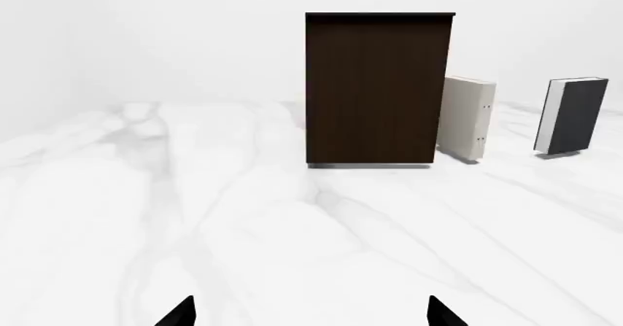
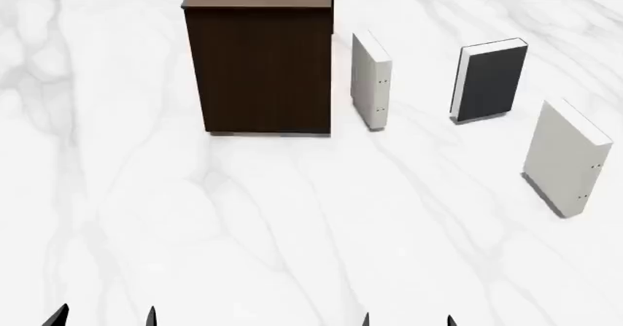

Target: Pick up the book in the middle and place it on the cabinet shelf.

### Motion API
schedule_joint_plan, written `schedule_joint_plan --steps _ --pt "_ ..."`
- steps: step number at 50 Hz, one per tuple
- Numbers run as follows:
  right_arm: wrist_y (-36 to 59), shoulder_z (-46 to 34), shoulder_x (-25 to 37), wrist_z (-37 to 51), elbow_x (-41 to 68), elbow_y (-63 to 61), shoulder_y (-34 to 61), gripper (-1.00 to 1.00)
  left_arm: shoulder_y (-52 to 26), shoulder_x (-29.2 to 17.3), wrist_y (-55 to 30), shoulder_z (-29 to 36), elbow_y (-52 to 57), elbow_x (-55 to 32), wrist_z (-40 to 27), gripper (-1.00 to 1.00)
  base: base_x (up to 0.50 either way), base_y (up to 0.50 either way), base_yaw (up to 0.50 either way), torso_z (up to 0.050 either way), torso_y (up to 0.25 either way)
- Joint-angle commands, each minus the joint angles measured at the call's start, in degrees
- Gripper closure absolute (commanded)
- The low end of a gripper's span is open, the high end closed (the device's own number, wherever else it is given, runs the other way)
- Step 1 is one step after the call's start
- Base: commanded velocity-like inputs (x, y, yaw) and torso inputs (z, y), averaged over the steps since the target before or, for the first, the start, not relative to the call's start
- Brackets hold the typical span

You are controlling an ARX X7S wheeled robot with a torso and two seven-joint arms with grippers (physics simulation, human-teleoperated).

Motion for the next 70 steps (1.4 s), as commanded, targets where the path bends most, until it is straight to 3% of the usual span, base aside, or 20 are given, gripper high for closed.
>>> schedule_joint_plan --steps 1,12,18,25,42,50,70 --pt "0.3 -1.2 0.9 0.9 0.9 0.8 0.6 -1.0 -0.5 -0.9 -0.5 1.0 -0.2 -0.8 -1.3 -1.0 0.0 0.0 0.0 0.0 0.0" --pt "0.9 -3.5 2.7 3.1 2.7 -0.4 0.3 -1.0 -0.5 -2.5 -0.9 2.3 0.3 -2.8 -4.4 -1.0 0.0 0.0 0.0 0.0 0.0" --pt "0.5 -3.5 3.2 4.0 4.0 -2.1 -0.5 -1.0 -1.0 -3.0 -5.3 2.6 0.9 -2.8 -7.0 -1.0 0.0 0.0 0.0 0.0 0.0" --pt "3.1 -4.2 4.1 5.7 3.6 -7.5 -0.9 -1.0 1.7 -4.1 -9.1 4.1 12.4 -2.7 -7.9 -1.0 0.0 0.0 0.0 0.0 0.0" --pt "20.8 -7.3 6.4 7.7 3.4 -40.1 -0.3 -1.0 2.1 -6.8 -23.1 5.4 42.3 -2.5 -10.2 -1.0 0.0 0.0 0.0 0.0 0.0" --pt "24.6 -8.4 7.1 8.5 3.6 -45.9 0.7 -1.0 0.7 -8.0 -29.8 6.9 53.1 -1.7 -10.8 -1.0 0.0 0.0 0.0 0.0 0.0" --pt "27.6 -7.5 7.2 10.7 6.1 -45.5 1.4 -1.0 0.5 -9.4 -29.1 7.8 53.9 -2.7 -12.6 -1.0 0.08 0.0 0.0 0.0 0.0"
